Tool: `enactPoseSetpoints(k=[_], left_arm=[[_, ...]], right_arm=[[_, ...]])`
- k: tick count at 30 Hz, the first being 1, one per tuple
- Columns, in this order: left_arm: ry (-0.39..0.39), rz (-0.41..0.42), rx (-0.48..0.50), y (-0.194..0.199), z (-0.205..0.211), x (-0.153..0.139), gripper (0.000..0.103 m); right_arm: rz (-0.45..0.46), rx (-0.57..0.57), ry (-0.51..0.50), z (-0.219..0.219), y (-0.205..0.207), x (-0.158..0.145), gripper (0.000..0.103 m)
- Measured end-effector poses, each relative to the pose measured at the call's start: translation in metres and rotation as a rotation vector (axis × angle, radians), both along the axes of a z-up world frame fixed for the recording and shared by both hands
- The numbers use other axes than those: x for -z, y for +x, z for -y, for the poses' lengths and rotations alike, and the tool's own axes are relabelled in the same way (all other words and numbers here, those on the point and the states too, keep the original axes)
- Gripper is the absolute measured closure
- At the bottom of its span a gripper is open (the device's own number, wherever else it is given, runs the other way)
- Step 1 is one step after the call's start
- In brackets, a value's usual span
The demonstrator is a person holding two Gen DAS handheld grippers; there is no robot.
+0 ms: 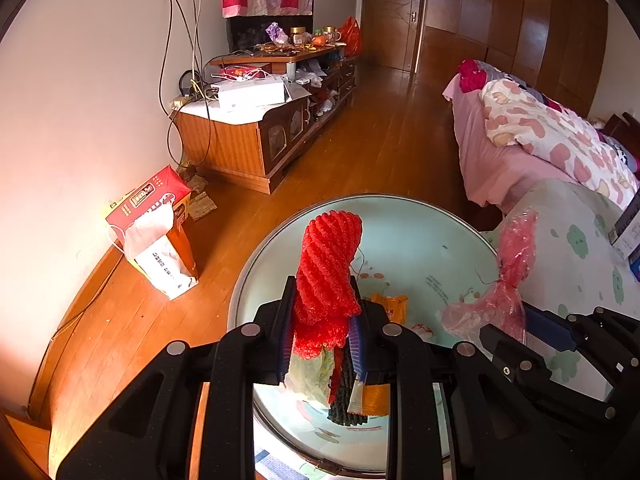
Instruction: Collect trash
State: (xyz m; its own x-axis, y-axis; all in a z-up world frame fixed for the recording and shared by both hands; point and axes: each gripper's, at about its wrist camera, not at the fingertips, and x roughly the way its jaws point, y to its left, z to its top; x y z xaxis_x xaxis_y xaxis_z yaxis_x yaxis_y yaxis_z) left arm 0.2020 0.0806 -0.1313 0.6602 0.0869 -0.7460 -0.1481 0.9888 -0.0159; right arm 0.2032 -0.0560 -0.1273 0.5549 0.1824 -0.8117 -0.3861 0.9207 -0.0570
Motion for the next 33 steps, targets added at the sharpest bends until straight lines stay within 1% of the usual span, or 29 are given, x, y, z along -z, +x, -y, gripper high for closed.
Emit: enactPoseSetpoints(k=[4,10,13,15,19,21,22,23,24,25,26,27,28,29,31,32,33], left_arm=[[-0.003,-0.005,-0.001,0.001,0.001,0.001,0.079],[-0.008,-0.010,0.005,0.002,0.000,0.002,0.079],[0.002,-0.015,0.008,0.003,0.001,0.002,0.078],[0.008,-0.018,0.007,0.003,0.002,0.002,0.078],[0.017,-0.020,0.008,0.004,0.005,0.002,0.078],[0.025,-0.026,0.010,0.005,0.007,0.003,0.075],[0.027,-0.026,0.012,0.004,0.008,0.003,0.071],[0.031,-0.024,0.013,0.003,0.010,0.002,0.062],[0.040,-0.013,0.012,0.000,0.011,-0.001,0.057],[0.049,0.006,0.009,-0.004,0.012,-0.005,0.047],[0.055,0.028,0.004,-0.008,0.012,-0.010,0.040],[0.057,0.050,-0.002,-0.012,0.012,-0.015,0.037],[0.062,0.070,-0.010,-0.017,0.011,-0.020,0.027],[0.070,0.099,-0.026,-0.023,0.011,-0.026,0.019],[0.072,0.148,-0.041,-0.036,0.010,-0.037,0.012],[0.068,0.167,-0.042,-0.041,0.008,-0.041,0.010],[0.065,0.190,-0.044,-0.047,0.007,-0.046,0.009]], right_arm=[[0.013,0.004,0.030,0.003,-0.002,0.000,0.071],[0.048,0.030,0.066,0.008,-0.005,-0.005,0.069],[0.074,0.079,0.072,0.015,-0.009,-0.009,0.069],[0.076,0.120,0.100,0.022,-0.011,-0.013,0.067],[0.095,0.184,0.136,0.034,-0.020,-0.020,0.063],[0.099,0.204,0.150,0.039,-0.022,-0.023,0.061],[0.106,0.221,0.162,0.043,-0.024,-0.025,0.059],[0.109,0.227,0.168,0.049,-0.024,-0.028,0.057],[0.124,0.245,0.184,0.053,-0.028,-0.030,0.054],[0.138,0.260,0.197,0.058,-0.033,-0.031,0.048],[0.152,0.274,0.209,0.062,-0.036,-0.032,0.042],[0.172,0.292,0.230,0.065,-0.041,-0.033,0.039],[0.185,0.300,0.248,0.067,-0.045,-0.033,0.033],[0.202,0.308,0.270,0.069,-0.051,-0.035,0.030],[0.226,0.316,0.284,0.075,-0.056,-0.036,0.026],[0.240,0.319,0.291,0.078,-0.059,-0.037,0.021],[0.266,0.329,0.298,0.080,-0.064,-0.039,0.019]])
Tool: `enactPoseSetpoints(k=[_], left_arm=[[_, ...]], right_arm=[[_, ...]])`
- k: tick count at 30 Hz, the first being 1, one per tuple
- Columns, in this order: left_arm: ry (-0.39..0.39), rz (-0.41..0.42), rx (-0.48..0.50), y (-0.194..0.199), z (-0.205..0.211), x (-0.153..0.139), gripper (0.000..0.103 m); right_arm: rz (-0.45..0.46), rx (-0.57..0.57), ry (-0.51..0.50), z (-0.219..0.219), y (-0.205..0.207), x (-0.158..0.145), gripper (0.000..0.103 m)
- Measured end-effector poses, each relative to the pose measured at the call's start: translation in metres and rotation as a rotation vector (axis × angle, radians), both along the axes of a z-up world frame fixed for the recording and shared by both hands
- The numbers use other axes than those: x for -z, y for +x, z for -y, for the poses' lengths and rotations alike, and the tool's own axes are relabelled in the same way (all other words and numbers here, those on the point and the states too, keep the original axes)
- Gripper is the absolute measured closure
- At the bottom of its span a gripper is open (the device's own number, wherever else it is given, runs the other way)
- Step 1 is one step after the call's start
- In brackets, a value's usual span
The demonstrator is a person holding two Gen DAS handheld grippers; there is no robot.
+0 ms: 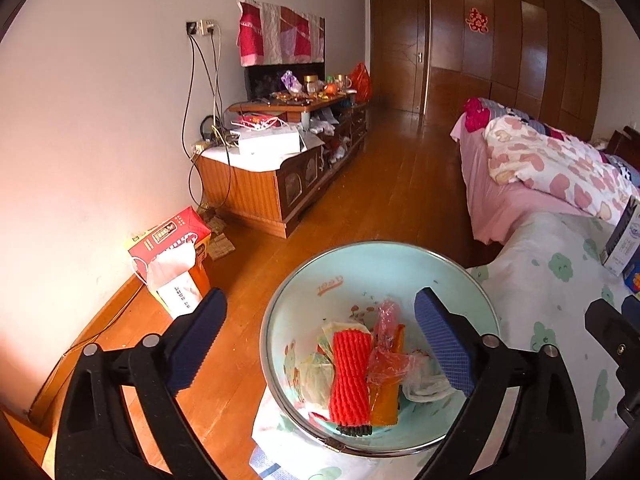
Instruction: Collect trash
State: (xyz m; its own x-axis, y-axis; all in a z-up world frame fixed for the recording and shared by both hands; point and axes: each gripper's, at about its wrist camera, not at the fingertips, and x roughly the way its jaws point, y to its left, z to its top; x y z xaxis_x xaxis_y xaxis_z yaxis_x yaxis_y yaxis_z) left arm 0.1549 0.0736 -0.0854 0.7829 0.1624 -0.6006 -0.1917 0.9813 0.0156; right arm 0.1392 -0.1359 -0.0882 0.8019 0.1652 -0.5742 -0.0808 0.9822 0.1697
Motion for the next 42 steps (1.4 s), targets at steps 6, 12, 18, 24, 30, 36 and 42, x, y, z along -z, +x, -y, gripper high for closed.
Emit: enactPoseSetpoints(k=[6,12,18,24,30,36,42], left_arm=[[0.002,0.098,0.008,-0.029,-0.005,-0.022,0.006],[0.034,0.193,0.010,-0.054,-0.005,-0.042,0.006],[0.065,0.255,0.033,-0.069,-0.001,-0.057,0.006],[0.058,0.270,0.028,-0.074,0.001,-0.064,0.006],[0.063,0.277,0.034,-0.077,0.003,-0.066,0.006],[0.061,0.277,0.025,-0.075,0.003,-0.065,0.006],[0.070,0.284,0.035,-0.077,0.004,-0.067,0.006]], right_arm=[[0.102,0.039,0.006,0.002,-0.018,-0.012,0.015],[0.193,0.071,-0.004,0.000,-0.038,-0.026,0.014],[0.223,0.111,0.025,0.008,-0.047,-0.041,0.014],[0.242,0.126,0.024,0.007,-0.056,-0.049,0.014],[0.251,0.132,0.029,0.007,-0.062,-0.053,0.014],[0.252,0.131,0.030,0.006,-0.063,-0.053,0.014],[0.261,0.137,0.032,0.007,-0.065,-0.055,0.014]])
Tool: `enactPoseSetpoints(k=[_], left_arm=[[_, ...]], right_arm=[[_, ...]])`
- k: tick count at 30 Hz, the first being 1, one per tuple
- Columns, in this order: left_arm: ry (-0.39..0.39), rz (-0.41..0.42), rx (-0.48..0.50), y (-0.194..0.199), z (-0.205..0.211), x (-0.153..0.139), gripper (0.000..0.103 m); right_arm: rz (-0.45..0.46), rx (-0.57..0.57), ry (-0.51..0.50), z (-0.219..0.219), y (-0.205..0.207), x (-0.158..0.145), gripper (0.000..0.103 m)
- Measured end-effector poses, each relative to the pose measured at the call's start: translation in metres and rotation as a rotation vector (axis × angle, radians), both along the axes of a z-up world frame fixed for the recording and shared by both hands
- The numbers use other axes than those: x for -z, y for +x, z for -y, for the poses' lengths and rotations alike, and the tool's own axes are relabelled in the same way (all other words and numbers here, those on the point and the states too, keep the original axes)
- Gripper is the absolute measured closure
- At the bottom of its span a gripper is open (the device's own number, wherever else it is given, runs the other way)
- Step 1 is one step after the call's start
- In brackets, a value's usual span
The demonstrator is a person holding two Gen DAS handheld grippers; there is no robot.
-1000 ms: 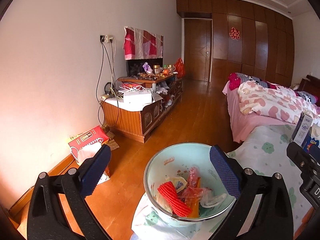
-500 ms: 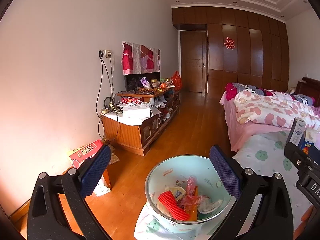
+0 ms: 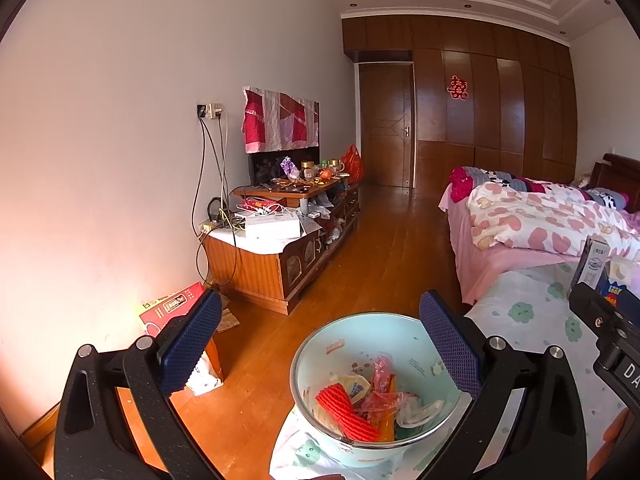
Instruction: Collect trash
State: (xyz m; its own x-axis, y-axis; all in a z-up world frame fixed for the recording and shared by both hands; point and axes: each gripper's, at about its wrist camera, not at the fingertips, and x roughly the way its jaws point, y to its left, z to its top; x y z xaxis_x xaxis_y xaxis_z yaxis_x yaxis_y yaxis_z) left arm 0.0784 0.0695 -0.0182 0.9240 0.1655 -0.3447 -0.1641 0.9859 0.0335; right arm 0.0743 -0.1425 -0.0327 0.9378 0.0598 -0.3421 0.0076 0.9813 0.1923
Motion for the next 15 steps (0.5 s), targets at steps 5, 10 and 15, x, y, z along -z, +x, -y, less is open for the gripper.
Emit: enactPoseSetpoints(k=[5,10,15], left_arm=[[0.004,0.006,-0.003,-0.0015,-0.0006,-0.0009,0.006],[0.003,0.008,-0.006,-0.0023,-0.0013,-0.0005,0.006],[0.014,0.010,-0.013,-0.0035,-0.0001,-0.0003,0.006]], right_arm=[[0.007,0.002,0.000,-0.0005,-0.0027,-0.0004,0.014],[0.006,0.003,0.004,-0.0011,-0.0038,-0.0021,0.014],[0.006,0.001,0.003,-0.0019,-0.0046,-0.0036,0.014]])
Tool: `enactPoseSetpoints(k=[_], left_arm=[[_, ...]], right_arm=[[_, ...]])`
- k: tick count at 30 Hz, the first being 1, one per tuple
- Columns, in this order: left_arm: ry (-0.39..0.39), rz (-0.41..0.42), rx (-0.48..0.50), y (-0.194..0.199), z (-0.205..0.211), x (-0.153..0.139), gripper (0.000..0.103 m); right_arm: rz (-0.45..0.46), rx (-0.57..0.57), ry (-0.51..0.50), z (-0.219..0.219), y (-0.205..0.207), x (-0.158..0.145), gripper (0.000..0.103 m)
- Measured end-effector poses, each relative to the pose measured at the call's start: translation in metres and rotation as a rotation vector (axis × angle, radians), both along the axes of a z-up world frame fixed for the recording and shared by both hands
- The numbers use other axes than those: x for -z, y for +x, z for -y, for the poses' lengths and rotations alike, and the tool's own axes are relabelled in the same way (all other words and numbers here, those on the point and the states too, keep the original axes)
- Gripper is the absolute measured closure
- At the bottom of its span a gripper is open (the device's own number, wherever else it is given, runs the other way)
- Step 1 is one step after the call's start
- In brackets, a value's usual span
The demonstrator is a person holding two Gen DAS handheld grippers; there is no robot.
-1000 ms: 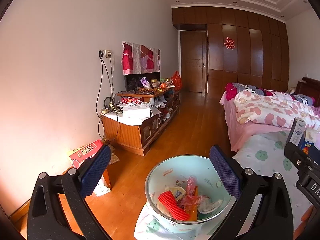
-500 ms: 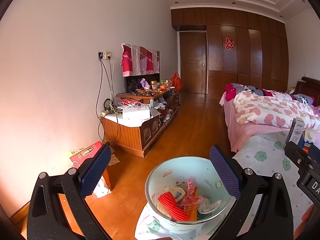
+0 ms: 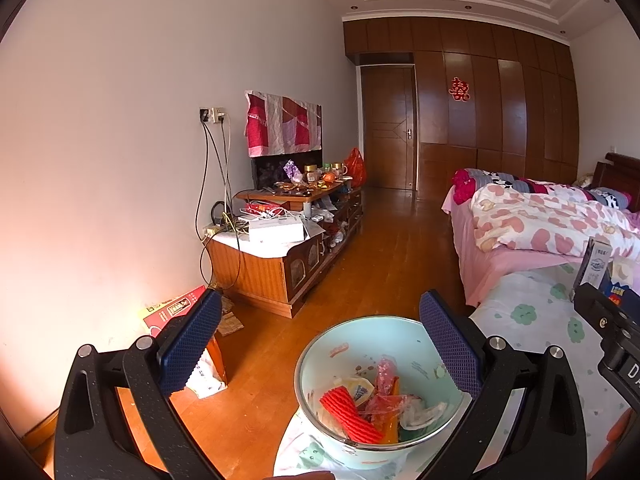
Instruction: Collect trash
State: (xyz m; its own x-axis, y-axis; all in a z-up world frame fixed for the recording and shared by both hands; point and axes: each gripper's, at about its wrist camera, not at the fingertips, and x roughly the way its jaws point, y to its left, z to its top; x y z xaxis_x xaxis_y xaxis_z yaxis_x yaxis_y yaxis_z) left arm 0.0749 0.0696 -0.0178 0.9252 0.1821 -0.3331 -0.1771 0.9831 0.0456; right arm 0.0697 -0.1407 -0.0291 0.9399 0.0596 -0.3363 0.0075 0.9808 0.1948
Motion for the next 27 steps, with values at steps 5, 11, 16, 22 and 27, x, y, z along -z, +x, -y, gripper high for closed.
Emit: enactPoseSetpoints(k=[5,11,16,22,27], left_arm=[[0.013,0.001,-0.018,0.0001,0.0003,-0.0011,0.006],[-0.013,-0.021,0.002,0.0002,-0.0024,-0.0015,0.007],[-0.016,-0.013,0.004,-0.0020,-0.0034,-0.0026,0.007],[-0.020,0.006,0.000,-0.0062,-0.0034,-0.0058,0.006],[-0.013,0.019,-0.006,-0.0087,-0.0018,-0.0080,0.006]], right_arm=[[0.000,0.004,0.005,0.0027,0.0015,0.0009,0.014],[0.003,0.010,0.010,0.0022,0.0003,-0.0004,0.014],[0.001,0.010,0.010,0.0019,-0.0002,-0.0005,0.014],[0.001,0.019,0.014,0.0045,-0.0016,-0.0007,0.014],[-0.004,0.035,0.027,0.0072,-0.0034,-0.0019,0.013]])
